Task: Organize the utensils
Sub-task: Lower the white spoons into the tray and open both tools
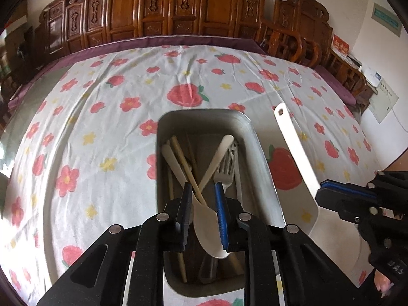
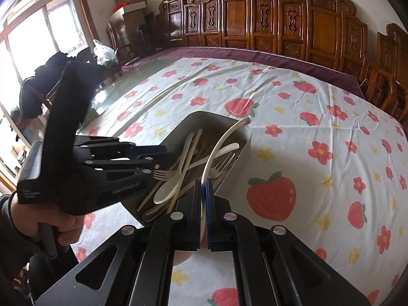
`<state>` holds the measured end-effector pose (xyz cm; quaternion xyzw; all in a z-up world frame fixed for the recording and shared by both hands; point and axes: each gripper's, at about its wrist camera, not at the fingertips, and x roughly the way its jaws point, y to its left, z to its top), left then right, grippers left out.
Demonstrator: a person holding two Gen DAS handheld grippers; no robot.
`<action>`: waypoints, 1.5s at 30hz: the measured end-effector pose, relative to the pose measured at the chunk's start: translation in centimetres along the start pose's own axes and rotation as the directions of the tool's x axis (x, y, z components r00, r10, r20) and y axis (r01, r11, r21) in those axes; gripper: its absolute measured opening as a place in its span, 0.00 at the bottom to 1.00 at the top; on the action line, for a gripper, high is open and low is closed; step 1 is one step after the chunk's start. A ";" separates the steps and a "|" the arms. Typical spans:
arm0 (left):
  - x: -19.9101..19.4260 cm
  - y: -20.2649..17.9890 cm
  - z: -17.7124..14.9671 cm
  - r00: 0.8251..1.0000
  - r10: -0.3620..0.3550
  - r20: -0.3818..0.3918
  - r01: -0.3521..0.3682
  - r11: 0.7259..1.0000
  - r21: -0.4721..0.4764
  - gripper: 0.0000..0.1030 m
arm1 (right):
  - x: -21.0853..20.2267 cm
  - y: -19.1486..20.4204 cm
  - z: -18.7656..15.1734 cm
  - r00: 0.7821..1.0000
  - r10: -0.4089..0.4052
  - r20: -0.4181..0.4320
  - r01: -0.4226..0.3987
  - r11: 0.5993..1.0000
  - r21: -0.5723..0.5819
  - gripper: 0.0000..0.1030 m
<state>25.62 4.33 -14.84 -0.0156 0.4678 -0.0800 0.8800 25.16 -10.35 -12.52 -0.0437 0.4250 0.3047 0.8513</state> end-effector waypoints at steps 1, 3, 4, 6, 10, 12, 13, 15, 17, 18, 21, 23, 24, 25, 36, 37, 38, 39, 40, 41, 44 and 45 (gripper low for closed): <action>-0.2 0.2 0.0 1.000 0.002 0.004 -0.002 1.000 -0.003 0.17 | 0.2 0.1 0.2 1.000 -0.001 0.002 0.001 1.000 0.001 0.04; -0.8 0.8 0.2 1.000 0.006 0.013 -0.006 1.000 -0.010 0.17 | 0.7 0.2 0.5 1.000 0.001 0.007 -0.001 1.000 0.005 0.04; -1.2 1.2 0.2 1.000 0.011 0.019 -0.011 1.000 -0.012 0.17 | 0.9 0.3 0.6 1.000 0.002 0.007 -0.002 1.000 0.007 0.04; -1.7 1.8 0.3 0.999 0.023 0.028 -0.022 1.000 -0.015 0.17 | 1.4 0.4 0.9 1.000 0.006 0.008 -0.006 1.000 0.006 0.04; -2.6 3.0 0.3 0.998 0.052 0.041 -0.051 0.999 -0.018 0.17 | 2.7 1.1 1.7 1.000 0.008 0.007 -0.008 1.000 0.001 0.04; -2.9 3.8 0.2 0.997 0.061 0.041 -0.060 0.998 -0.025 0.17 | 3.3 1.4 2.2 1.000 0.010 0.003 -0.010 1.000 0.002 0.04; -3.0 4.0 0.1 0.997 0.064 0.041 -0.063 0.998 -0.027 0.17 | 3.5 1.6 2.3 1.000 0.011 0.001 -0.011 1.000 0.002 0.04; -3.3 4.7 0.0 0.996 0.072 0.042 -0.071 0.997 -0.032 0.17 | 4.1 1.9 2.8 1.000 0.008 -0.005 -0.008 1.000 -0.002 0.04; -3.5 5.2 -0.1 0.996 0.079 0.043 -0.078 0.996 -0.036 0.17 | 4.9 2.3 3.1 1.000 0.005 -0.014 -0.005 1.000 -0.008 0.04; -3.6 5.4 -0.2 0.996 0.083 0.043 -0.081 0.996 -0.038 0.17 | 5.3 2.5 3.3 1.000 0.002 -0.018 -0.002 1.000 -0.010 0.04; -3.7 6.1 -0.4 0.995 0.091 0.042 -0.089 0.995 -0.042 0.17 | 6.2 3.0 3.4 1.000 0.000 -0.028 -0.001 1.000 -0.015 0.04; -3.9 6.3 -0.6 0.995 0.095 0.043 -0.093 0.995 -0.043 0.17 | 6.6 3.2 3.2 0.999 0.004 -0.034 -0.004 1.000 -0.016 0.04; -3.9 6.5 -0.6 0.994 0.096 0.043 -0.094 0.995 -0.043 0.17 | 6.9 3.4 3.2 0.999 0.006 -0.039 -0.006 1.000 -0.018 0.04; -3.9 6.5 -0.7 0.994 0.097 0.042 -0.095 0.994 -0.044 0.17 | 7.1 3.5 3.1 0.999 0.006 -0.043 -0.007 1.000 -0.019 0.04; -4.0 7.0 -1.4 0.994 0.105 0.037 -0.103 0.994 -0.042 0.17 | 8.2 3.1 2.1 0.998 -0.006 -0.064 0.006 1.000 0.003 0.11; -3.9 7.1 -1.4 0.994 0.105 0.037 -0.103 0.994 -0.042 0.17 | 8.1 3.0 2.1 0.998 0.002 -0.057 -0.001 1.000 0.005 0.17; -3.9 7.0 -1.4 0.994 0.105 0.036 -0.104 0.994 -0.041 0.17 | 8.0 3.0 2.1 0.999 0.002 -0.053 -0.002 1.000 0.006 0.20; -3.9 7.0 -1.5 0.994 0.106 0.036 -0.104 0.994 -0.040 0.17 | 7.9 2.8 2.0 0.999 0.001 -0.051 -0.001 1.000 0.011 0.20; -3.9 7.0 -1.5 0.994 0.105 0.036 -0.104 0.994 -0.040 0.17 | 7.9 2.7 2.0 0.999 0.004 -0.049 -0.003 1.000 0.017 0.20; -4.0 7.0 -1.5 0.994 0.106 0.037 -0.104 0.994 -0.040 0.17 | 7.7 2.6 2.0 0.999 0.008 -0.045 -0.007 1.000 0.023 0.21; -4.0 6.9 -1.6 0.994 0.105 0.038 -0.104 0.994 -0.041 0.17 | 7.0 2.4 1.9 1.000 0.003 -0.030 -0.002 1.000 0.031 0.21; -4.0 6.9 -1.6 0.994 0.105 0.038 -0.103 0.994 -0.041 0.17 | 6.6 2.3 1.8 1.000 0.001 -0.022 0.000 0.999 0.035 0.21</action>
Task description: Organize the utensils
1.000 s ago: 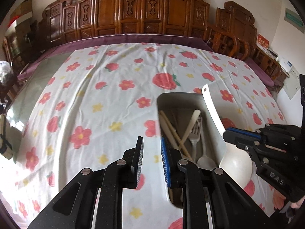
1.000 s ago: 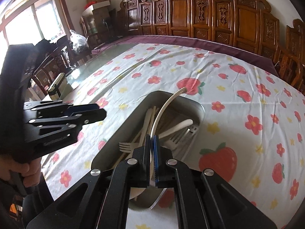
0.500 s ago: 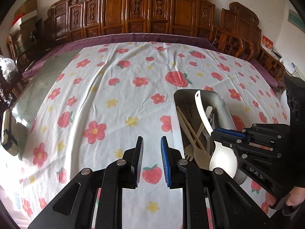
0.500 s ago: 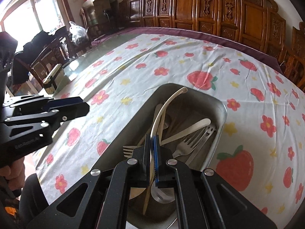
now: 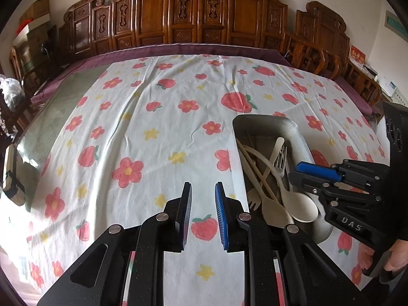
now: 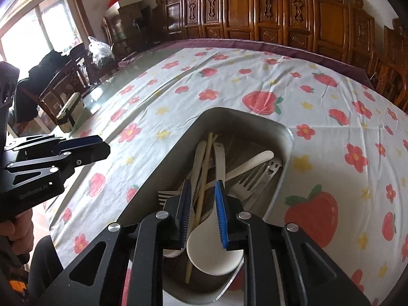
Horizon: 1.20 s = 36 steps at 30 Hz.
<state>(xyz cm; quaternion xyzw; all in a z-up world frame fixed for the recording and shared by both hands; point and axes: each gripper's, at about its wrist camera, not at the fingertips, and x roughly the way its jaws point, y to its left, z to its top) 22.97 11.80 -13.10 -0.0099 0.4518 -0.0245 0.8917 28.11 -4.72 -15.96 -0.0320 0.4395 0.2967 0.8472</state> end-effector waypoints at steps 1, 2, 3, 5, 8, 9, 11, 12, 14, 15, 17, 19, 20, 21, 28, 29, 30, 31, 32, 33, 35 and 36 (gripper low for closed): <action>-0.1 -0.1 -0.1 1.000 -0.001 0.001 0.001 1.000 0.000 0.17 | -0.5 -0.1 -0.2 1.000 -0.003 0.011 0.003 1.000 0.005 0.21; -0.2 -0.3 -0.2 1.000 -0.002 0.002 0.002 1.000 0.001 0.17 | -0.9 -0.2 -0.3 1.000 -0.008 0.020 0.008 1.000 0.007 0.22; -0.3 -0.4 -0.3 1.000 -0.002 0.003 0.002 1.000 0.001 0.19 | -1.4 -0.3 -0.5 0.999 -0.017 0.030 0.016 1.000 0.007 0.24; -0.5 -0.9 -0.5 1.000 -0.004 0.009 0.004 1.000 0.005 0.26 | -2.7 -0.5 -1.0 0.997 -0.039 0.059 0.039 0.999 0.013 0.37; -1.1 -1.7 -0.6 1.000 -0.011 0.018 0.011 1.000 0.009 0.41 | -4.3 -1.1 -1.7 0.995 -0.054 0.080 0.051 0.998 0.044 0.41; -1.3 -1.9 -0.7 1.000 -0.015 0.021 0.015 1.000 0.008 0.48 | -4.7 -1.3 -1.9 0.995 -0.058 0.084 0.054 0.997 0.054 0.43; -1.7 -2.5 -0.8 0.999 -0.014 0.032 0.013 1.000 0.010 0.60 | -6.0 -1.6 -2.6 0.992 -0.073 0.101 0.066 0.995 0.069 0.54; -2.0 -2.8 -0.8 0.999 -0.013 0.037 0.012 1.000 0.012 0.67 | -6.8 -1.8 -2.9 0.990 -0.086 0.113 0.078 0.994 0.076 0.59; -2.6 -3.5 -0.9 0.999 -0.009 0.047 0.009 1.000 0.015 0.76 | -8.1 -2.2 -3.6 0.986 -0.104 0.130 0.093 0.992 0.090 0.76; -2.9 -3.8 -1.0 0.999 -0.005 0.052 0.004 1.000 0.018 0.80 | -8.5 -2.3 -3.7 0.985 -0.111 0.134 0.098 0.990 0.097 0.79; -3.3 -4.5 -1.3 0.998 -0.006 0.057 0.005 1.000 0.024 0.82 | -9.7 -2.5 -4.3 0.982 -0.126 0.142 0.111 0.988 0.112 0.90; -3.9 -5.2 -1.7 0.998 -0.011 0.064 0.009 1.000 0.029 0.89 | -10.9 -2.8 -4.9 0.978 -0.143 0.154 0.125 0.984 0.124 0.95; -4.1 -5.5 -1.8 0.997 -0.012 0.072 0.009 0.999 0.032 0.90 | -11.4 -2.9 -5.3 0.976 -0.152 0.156 0.133 0.983 0.130 0.97; -4.4 -5.9 -2.1 0.997 -0.012 0.079 0.009 0.999 0.038 0.90 | -12.0 -3.0 -5.8 0.974 -0.163 0.157 0.142 0.980 0.137 0.97; -6.7 -8.7 -4.1 0.993 -0.007 0.117 -0.001 0.997 0.074 0.90 | -15.4 -3.9 -8.4 0.963 -0.215 0.163 0.182 0.963 0.198 0.97; -7.0 -9.0 -4.3 0.992 -0.009 0.122 0.000 0.997 0.077 0.90 | -16.1 -4.0 -8.8 0.959 -0.224 0.174 0.187 0.961 0.204 0.97; -7.5 -9.4 -4.5 0.992 -0.012 0.128 0.002 0.997 0.079 0.90 | -16.6 -4.0 -9.0 0.956 -0.229 0.182 0.191 0.959 0.209 0.97; -7.9 -9.7 -4.7 0.991 -0.011 0.134 0.000 0.997 0.081 0.90 | -17.4 -4.1 -9.4 0.953 -0.234 0.195 0.191 0.958 0.215 0.97; -8.7 -10.3 -4.9 0.989 -0.009 0.149 -0.004 0.996 0.085 0.90 | -18.4 -4.1 -9.8 0.949 -0.236 0.210 0.189 0.957 0.220 0.97; -9.4 -10.6 -5.0 0.987 -0.009 0.162 -0.005 0.996 0.088 0.90 | -19.2 -4.0 -10.0 0.944 -0.240 0.225 0.190 0.956 0.224 0.97; -10.7 -11.3 -5.2 0.982 -0.002 0.187 -0.015 0.996 0.091 0.90 | -20.8 -3.8 -10.4 0.935 -0.249 0.252 0.194 0.955 0.225 0.97; -11.6 -11.6 -5.3 0.979 0.000 0.203 -0.019 0.996 0.092 0.90 | -21.8 -3.6 -10.6 0.927 -0.259 0.273 0.200 0.954 0.224 0.97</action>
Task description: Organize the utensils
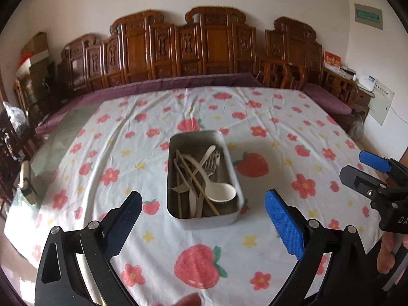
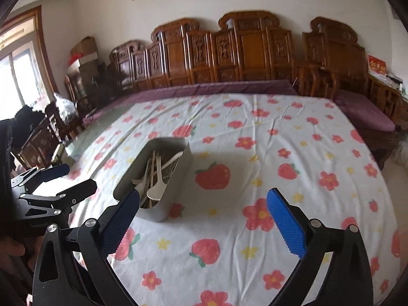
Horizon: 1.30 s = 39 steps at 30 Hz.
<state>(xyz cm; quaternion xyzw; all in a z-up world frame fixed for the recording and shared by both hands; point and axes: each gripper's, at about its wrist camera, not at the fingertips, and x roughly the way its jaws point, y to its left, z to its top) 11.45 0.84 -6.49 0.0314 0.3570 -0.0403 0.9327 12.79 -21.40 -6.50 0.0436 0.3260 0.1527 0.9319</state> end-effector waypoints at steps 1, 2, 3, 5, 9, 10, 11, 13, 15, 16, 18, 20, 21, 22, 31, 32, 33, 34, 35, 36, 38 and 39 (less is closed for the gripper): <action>-0.6 -0.2 0.1 1.000 -0.001 0.011 0.001 1.000 -0.001 0.90 | -0.8 -0.1 0.1 1.000 -0.005 0.017 0.005 1.000 -0.001 0.97; -1.5 -0.4 0.3 1.000 -0.005 0.027 0.005 1.000 -0.004 0.90 | -1.5 -0.1 0.4 0.999 -0.007 0.033 0.007 1.000 0.000 0.97; -2.1 -0.6 0.4 0.999 -0.006 0.037 0.006 1.000 -0.009 0.91 | -2.3 -0.2 0.4 0.999 -0.008 0.049 0.008 1.000 0.003 0.97; -3.5 -1.0 0.8 0.998 -0.006 0.062 0.007 1.000 -0.016 0.91 | -3.8 -0.3 0.7 0.997 -0.015 0.077 0.015 1.000 0.003 0.97; -6.0 -1.6 1.2 0.995 -0.002 0.104 0.004 1.000 -0.015 0.91 | -6.5 -0.1 1.2 0.991 -0.022 0.131 0.023 1.000 -0.001 0.97; -6.8 -1.7 1.4 0.993 0.000 0.119 0.002 1.000 -0.013 0.91 | -7.4 0.0 1.3 0.989 -0.026 0.148 0.027 1.000 -0.003 0.97; -7.2 -1.8 1.4 0.992 0.003 0.127 -0.001 1.000 -0.013 0.91 | -8.1 0.1 1.4 0.986 -0.027 0.163 0.028 1.000 -0.004 0.97; -8.5 -1.8 1.6 0.989 0.006 0.150 -0.004 1.000 -0.015 0.91 | -9.4 0.4 1.6 0.982 -0.030 0.188 0.031 1.000 -0.005 0.97; -9.5 -1.8 1.8 0.985 0.002 0.171 0.002 1.000 -0.023 0.91 | -10.6 0.6 1.8 0.976 -0.033 0.214 0.035 0.999 -0.007 0.97; -10.1 -1.7 1.8 0.983 0.000 0.184 0.005 1.000 -0.028 0.91 | -11.1 0.7 1.8 0.974 -0.033 0.223 0.035 0.999 -0.007 0.97; -11.0 -1.6 1.9 0.979 0.002 0.204 0.005 0.999 -0.035 0.91 | -12.0 1.0 1.9 0.970 -0.033 0.241 0.036 0.999 -0.008 0.97; -11.6 -1.5 2.0 0.976 0.005 0.219 0.004 0.999 -0.038 0.91 | -12.8 1.2 1.9 0.966 -0.035 0.257 0.039 0.999 -0.011 0.97; -11.9 -1.5 2.1 0.974 0.006 0.226 0.003 0.999 -0.037 0.91 | -13.0 1.4 1.9 0.964 -0.035 0.262 0.041 0.999 -0.015 0.97; -12.2 -1.6 2.0 0.973 0.007 0.230 0.001 0.999 -0.036 0.91 | -13.2 1.5 1.9 0.964 -0.035 0.264 0.041 0.999 -0.017 0.97; -13.1 -1.8 2.0 0.970 0.006 0.245 0.003 0.999 -0.034 0.91 | -13.7 2.0 1.9 0.962 -0.041 0.271 0.049 0.999 -0.023 0.97; -13.1 -1.8 2.0 0.969 0.008 0.246 0.001 0.999 -0.034 0.91 | -13.7 1.9 1.9 0.962 -0.041 0.270 0.049 0.999 -0.022 0.97; -13.1 -1.8 2.0 0.969 0.006 0.245 0.002 0.999 -0.033 0.91 | -13.7 1.9 2.0 0.962 -0.042 0.269 0.049 0.999 -0.020 0.97; -13.1 -1.7 2.0 0.970 0.005 0.244 0.003 0.999 -0.033 0.91 | -13.7 1.9 2.0 0.962 -0.043 0.268 0.050 0.999 -0.018 0.97; -13.1 -1.8 2.0 0.970 0.006 0.243 0.002 0.999 -0.034 0.91 | -13.8 1.9 2.0 0.963 -0.043 0.267 0.050 0.999 -0.017 0.97; -13.1 -1.8 2.0 0.970 0.006 0.243 0.002 0.999 -0.034 0.91 | -13.8 1.8 2.0 0.963 -0.045 0.267 0.051 0.999 -0.017 0.97; -13.3 -1.9 2.0 0.970 0.008 0.242 0.000 0.999 -0.034 0.91 | -13.7 1.9 2.1 0.963 -0.044 0.265 0.050 0.999 -0.015 0.97; -13.2 -1.8 2.0 0.970 0.008 0.242 0.001 0.999 -0.035 0.91 | -13.7 1.9 2.1 0.963 -0.046 0.266 0.052 0.999 -0.016 0.97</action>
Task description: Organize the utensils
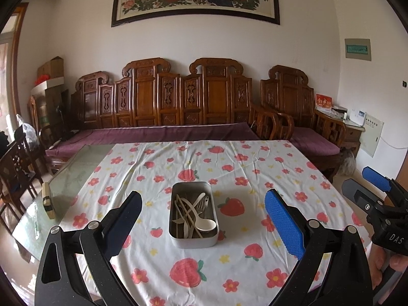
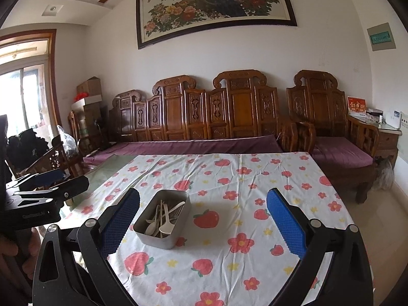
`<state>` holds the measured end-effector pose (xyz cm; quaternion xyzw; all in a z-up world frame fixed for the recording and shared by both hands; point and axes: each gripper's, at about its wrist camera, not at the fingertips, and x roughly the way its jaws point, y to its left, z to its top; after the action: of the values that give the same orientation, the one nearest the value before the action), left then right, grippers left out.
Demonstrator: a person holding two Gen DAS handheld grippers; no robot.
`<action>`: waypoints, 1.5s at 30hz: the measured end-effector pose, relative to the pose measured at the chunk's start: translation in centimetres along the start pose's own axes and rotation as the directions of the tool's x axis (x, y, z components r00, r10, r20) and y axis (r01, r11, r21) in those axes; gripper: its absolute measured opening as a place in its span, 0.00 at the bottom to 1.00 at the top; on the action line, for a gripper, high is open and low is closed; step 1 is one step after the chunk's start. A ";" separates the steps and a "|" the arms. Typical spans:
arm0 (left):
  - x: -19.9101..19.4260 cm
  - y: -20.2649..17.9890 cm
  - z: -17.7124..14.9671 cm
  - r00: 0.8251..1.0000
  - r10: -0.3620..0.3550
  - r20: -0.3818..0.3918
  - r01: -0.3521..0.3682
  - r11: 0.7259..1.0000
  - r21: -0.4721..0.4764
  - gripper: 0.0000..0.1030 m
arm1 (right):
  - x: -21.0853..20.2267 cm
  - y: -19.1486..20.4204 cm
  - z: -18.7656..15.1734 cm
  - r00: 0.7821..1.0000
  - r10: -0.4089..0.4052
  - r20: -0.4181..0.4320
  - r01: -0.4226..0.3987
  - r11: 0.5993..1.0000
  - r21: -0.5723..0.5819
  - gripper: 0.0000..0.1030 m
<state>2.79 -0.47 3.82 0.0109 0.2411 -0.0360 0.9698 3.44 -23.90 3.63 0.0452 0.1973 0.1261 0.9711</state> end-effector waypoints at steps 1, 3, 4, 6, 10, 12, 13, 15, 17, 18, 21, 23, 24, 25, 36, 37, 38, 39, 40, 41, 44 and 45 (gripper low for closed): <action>0.0 0.0 0.0 1.000 0.000 0.000 0.000 1.000 -0.001 0.91 | 0.0 0.0 0.0 1.000 -0.001 0.000 0.001 1.000 0.000 0.97; 0.0 0.0 0.0 1.000 0.000 0.000 0.000 1.000 -0.004 0.91 | 0.0 0.0 0.0 1.000 0.000 0.000 0.000 1.000 0.001 0.97; 0.0 0.0 -0.1 1.000 0.002 0.001 -0.002 1.000 -0.002 0.91 | 0.0 0.0 0.0 1.000 -0.001 0.001 0.001 1.000 0.000 0.97; 0.0 0.1 -0.1 1.000 0.004 0.002 -0.004 1.000 0.000 0.91 | 0.0 0.0 0.0 1.000 -0.003 0.002 0.003 1.000 0.002 0.97; -0.1 0.1 -0.2 1.000 0.003 0.003 -0.002 1.000 -0.005 0.91 | 0.0 -0.1 -0.1 1.000 -0.004 0.002 0.004 1.000 0.003 0.97; -0.2 0.1 -0.2 1.000 0.003 0.005 -0.003 1.000 -0.004 0.91 | 0.0 -0.1 -0.1 1.000 -0.004 0.002 0.004 1.000 0.003 0.97; -0.3 0.1 -0.2 1.000 0.001 0.007 -0.001 1.000 -0.005 0.91 | 0.0 -0.1 -0.1 1.000 -0.004 0.002 0.004 1.000 0.003 0.97; -0.4 0.2 -0.2 1.000 -0.002 0.015 0.003 1.000 -0.011 0.91 | 0.0 -0.1 -0.1 1.000 -0.005 0.002 0.005 1.000 0.002 0.97; -0.5 0.1 -0.1 1.000 -0.001 0.019 0.002 1.000 -0.015 0.91 | 0.0 -0.3 -0.2 1.000 -0.008 0.001 0.008 1.000 0.003 0.97; -0.6 0.1 -0.1 1.000 -0.001 0.020 0.001 1.000 -0.015 0.91 | 0.0 -0.3 -0.2 1.000 -0.006 -0.001 0.006 1.000 0.004 0.97; -0.6 0.0 -0.1 1.000 -0.003 0.020 0.003 1.000 -0.015 0.91 | 0.0 -0.3 -0.2 1.000 -0.008 0.001 0.008 1.000 0.001 0.97; -0.6 0.0 -0.1 1.000 -0.005 0.021 0.006 1.000 -0.014 0.91 | 0.0 -0.3 -0.2 1.000 -0.007 0.000 0.007 1.000 0.003 0.97; -0.6 0.0 -0.1 1.000 -0.006 0.021 0.006 1.000 -0.014 0.91 | 0.0 -0.3 -0.2 1.000 -0.007 0.000 0.007 1.000 0.004 0.97; -0.6 0.0 -0.1 1.000 -0.007 0.021 0.007 1.000 -0.014 0.91 | 0.0 -0.4 -0.3 1.000 -0.008 0.001 0.008 1.000 0.003 0.97; -0.7 -0.1 -0.2 1.000 -0.011 0.018 0.011 1.000 -0.015 0.91 | 0.1 -0.4 -0.4 1.000 -0.007 0.000 0.007 1.000 0.004 0.97; -0.7 -0.1 -0.2 1.000 -0.012 0.017 0.012 1.000 -0.015 0.91 | 0.0 -0.4 -0.4 1.000 -0.007 0.000 0.007 1.000 0.004 0.97; -0.6 -0.2 -0.1 1.000 -0.011 0.017 0.011 1.000 -0.015 0.91 | 0.0 -0.5 -0.4 1.000 -0.008 0.001 0.008 1.000 0.003 0.97; -0.6 -0.1 -0.1 1.000 -0.011 0.016 0.011 1.000 -0.015 0.91 | 0.1 -0.5 -0.4 1.000 -0.007 0.001 0.007 1.000 0.004 0.97; -0.6 -0.1 -0.1 1.000 -0.012 0.017 0.012 1.000 -0.015 0.91 | 0.0 -0.5 -0.4 1.000 -0.007 0.001 0.007 1.000 0.005 0.97; -0.6 -0.1 -0.1 1.000 -0.013 0.017 0.013 1.000 -0.015 0.91 | 0.0 -0.4 -0.4 1.000 -0.008 0.001 0.008 1.000 0.005 0.97; -0.6 -0.2 -0.2 1.000 -0.012 0.018 0.012 1.000 -0.016 0.91 | -0.1 -0.4 -0.4 1.000 -0.008 0.001 0.008 1.000 0.005 0.97; -0.6 -0.2 -0.2 1.000 -0.012 0.018 0.012 1.000 -0.015 0.91 | -0.1 -0.4 -0.4 1.000 -0.006 0.001 0.006 1.000 0.005 0.97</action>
<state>2.16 -0.58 3.98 0.0017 0.2327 -0.0400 0.9717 3.28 -24.27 3.20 0.0470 0.1973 0.1225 0.9715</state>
